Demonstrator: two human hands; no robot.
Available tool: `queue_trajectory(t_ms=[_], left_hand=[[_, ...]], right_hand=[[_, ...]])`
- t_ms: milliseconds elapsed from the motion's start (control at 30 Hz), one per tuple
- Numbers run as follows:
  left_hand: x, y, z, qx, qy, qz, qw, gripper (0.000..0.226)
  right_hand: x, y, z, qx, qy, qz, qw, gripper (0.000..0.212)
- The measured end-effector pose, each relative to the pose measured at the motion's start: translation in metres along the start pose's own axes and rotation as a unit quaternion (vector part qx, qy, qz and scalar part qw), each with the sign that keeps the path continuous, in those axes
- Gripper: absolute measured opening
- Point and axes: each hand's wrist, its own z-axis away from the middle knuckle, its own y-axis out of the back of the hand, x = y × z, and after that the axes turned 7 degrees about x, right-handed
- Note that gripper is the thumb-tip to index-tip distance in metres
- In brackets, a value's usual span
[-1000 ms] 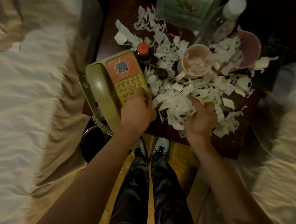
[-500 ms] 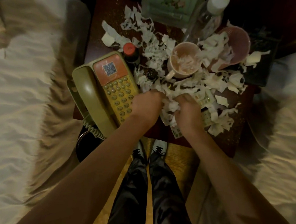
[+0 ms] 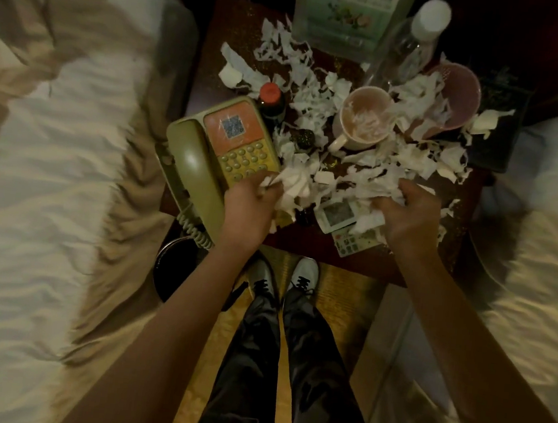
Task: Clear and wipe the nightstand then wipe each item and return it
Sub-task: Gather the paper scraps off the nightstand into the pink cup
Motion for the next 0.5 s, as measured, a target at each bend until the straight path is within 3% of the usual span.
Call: queue_trajectory(t_ms=[133, 233, 500], left_hand=[[-0.012, 0.02, 0.016, 0.039, 0.103, 0.156, 0.982, 0.018], [-0.026, 0.04, 0.03, 0.076, 0.13, 0.211, 0.966, 0.015], [-0.092, 0.094, 0.068, 0.159, 0.222, 0.265, 0.925, 0.015]], right_hand=[[-0.015, -0.012, 0.023, -0.035, -0.065, -0.033, 0.997, 0.034], [-0.029, -0.029, 0.044, -0.086, -0.065, -0.015, 0.994, 0.05], [-0.062, -0.087, 0.106, -0.238, -0.049, 0.026, 0.97, 0.013]])
